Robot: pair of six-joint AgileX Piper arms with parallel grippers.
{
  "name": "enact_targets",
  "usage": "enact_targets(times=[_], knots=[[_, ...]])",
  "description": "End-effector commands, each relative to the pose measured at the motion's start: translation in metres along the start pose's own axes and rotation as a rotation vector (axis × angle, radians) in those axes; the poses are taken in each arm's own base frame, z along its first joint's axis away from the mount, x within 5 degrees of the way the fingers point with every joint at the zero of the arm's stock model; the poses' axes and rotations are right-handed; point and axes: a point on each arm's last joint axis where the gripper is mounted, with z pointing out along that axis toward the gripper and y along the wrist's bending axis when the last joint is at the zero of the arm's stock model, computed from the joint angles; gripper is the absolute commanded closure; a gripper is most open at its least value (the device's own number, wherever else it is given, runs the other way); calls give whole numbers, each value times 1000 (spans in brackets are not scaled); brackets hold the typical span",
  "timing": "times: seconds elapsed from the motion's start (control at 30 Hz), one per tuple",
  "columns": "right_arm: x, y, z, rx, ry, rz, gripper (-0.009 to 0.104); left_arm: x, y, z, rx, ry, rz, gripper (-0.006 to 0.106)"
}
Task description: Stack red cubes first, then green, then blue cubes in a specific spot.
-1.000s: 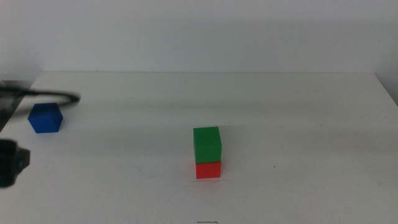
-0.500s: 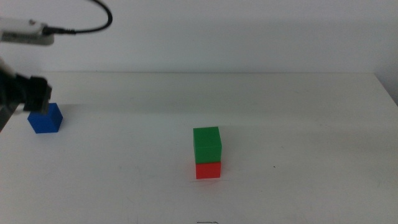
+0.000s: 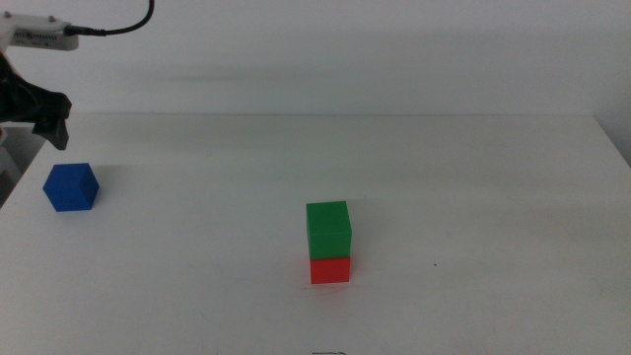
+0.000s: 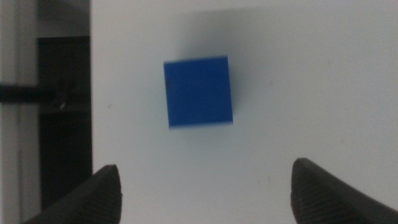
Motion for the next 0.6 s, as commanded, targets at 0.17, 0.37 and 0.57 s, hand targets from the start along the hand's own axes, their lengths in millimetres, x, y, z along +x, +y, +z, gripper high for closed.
enact_targets(times=[0.17, 0.37, 0.57], knots=[[-12, -3, -4, 28, -94, -18, 1, -37, 27, 17, 86, -84, 16, 8], [-12, -3, -4, 28, -94, -17, 1, -53, 32, 50, 109, -46, 14, 8], [-12, -3, -4, 28, -94, -17, 1, -53, 30, 76, 137, -3, 8, 8]])
